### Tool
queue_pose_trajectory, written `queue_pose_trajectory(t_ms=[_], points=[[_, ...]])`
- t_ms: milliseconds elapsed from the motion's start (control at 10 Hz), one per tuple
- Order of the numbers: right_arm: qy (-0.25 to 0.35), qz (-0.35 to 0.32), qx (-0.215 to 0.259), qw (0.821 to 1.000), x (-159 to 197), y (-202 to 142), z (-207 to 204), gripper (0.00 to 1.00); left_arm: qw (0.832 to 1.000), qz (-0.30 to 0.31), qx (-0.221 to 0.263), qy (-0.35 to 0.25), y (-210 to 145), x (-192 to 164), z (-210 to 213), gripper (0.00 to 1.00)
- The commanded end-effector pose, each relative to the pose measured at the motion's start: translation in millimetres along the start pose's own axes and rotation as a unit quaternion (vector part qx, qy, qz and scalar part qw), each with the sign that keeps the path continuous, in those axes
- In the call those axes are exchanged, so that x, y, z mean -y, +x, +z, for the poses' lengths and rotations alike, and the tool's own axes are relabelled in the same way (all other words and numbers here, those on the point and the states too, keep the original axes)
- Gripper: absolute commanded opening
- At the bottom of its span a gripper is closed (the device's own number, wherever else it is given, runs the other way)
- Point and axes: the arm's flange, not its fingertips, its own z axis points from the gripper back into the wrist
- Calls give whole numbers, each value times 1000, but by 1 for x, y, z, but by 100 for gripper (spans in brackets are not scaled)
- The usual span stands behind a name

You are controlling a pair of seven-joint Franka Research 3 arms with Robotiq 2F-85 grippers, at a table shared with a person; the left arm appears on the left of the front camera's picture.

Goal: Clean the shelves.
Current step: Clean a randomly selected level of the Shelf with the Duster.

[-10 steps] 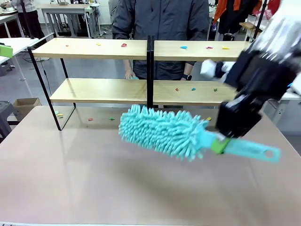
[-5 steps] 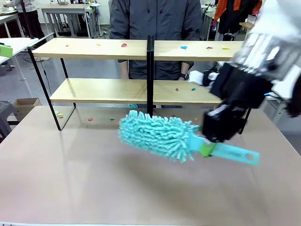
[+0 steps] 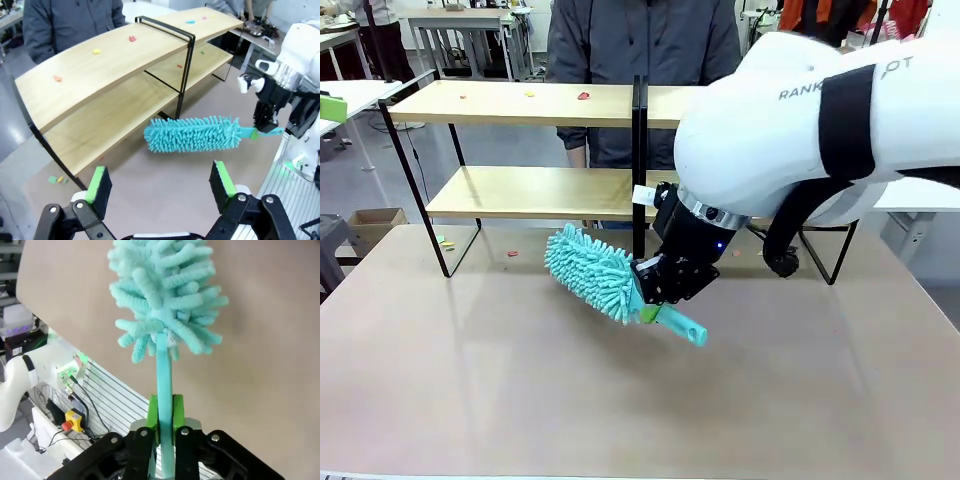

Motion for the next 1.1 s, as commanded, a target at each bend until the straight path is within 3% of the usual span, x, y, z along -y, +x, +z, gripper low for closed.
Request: queue_pose_trajectory(t_ms=[0, 100, 300, 500, 700, 1000], points=[[3, 3, 6, 1000, 4, -19, 32, 12, 1000, 0, 1, -3, 0, 0, -1, 100], [0, 0, 0, 1000, 0, 0, 0, 12, 1000, 0, 1, -3, 0, 0, -1, 100], [13, -31, 58, 998, 13, 27, -28, 12, 1000, 0, 1, -3, 0, 0, -1, 100], [1, -32, 73, 997, 17, 66, -64, 12, 1000, 0, 1, -3, 0, 0, -1, 100], [-19, -50, 105, 993, 15, 78, -73, 12, 1000, 0, 1, -3, 0, 0, -1, 100], [-35, -75, 106, 991, 15, 84, -89, 12, 1000, 0, 1, -3, 0, 0, -1, 100]])
